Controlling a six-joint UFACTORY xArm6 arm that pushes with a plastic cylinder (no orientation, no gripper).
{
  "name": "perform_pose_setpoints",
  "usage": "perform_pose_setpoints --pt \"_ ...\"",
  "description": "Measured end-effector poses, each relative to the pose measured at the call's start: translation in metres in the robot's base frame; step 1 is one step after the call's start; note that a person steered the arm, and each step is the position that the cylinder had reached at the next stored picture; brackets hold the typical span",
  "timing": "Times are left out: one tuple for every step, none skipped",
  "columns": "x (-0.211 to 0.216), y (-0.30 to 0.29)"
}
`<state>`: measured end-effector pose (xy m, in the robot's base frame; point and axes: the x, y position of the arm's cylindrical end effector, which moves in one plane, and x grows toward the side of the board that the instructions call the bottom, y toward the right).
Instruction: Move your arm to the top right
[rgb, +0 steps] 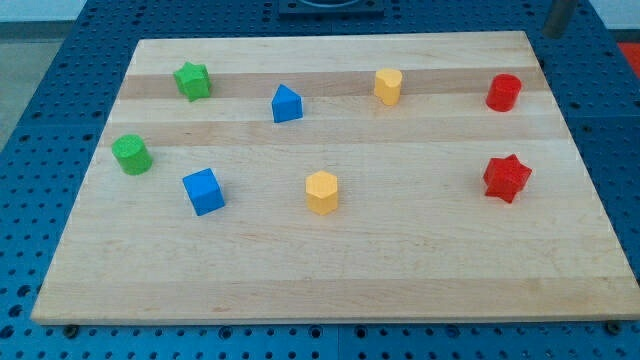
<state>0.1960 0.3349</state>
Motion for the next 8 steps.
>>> perform_pose_setpoints --pt "0.001 0.0" --pt "0.052 0.0" --pt "0.083 0.0" --pt "0.083 0.0" --pt "0.082 0.0" --pt "0.078 -0.006" --pt "0.035 -0.066" --pt "0.035 -0.066"
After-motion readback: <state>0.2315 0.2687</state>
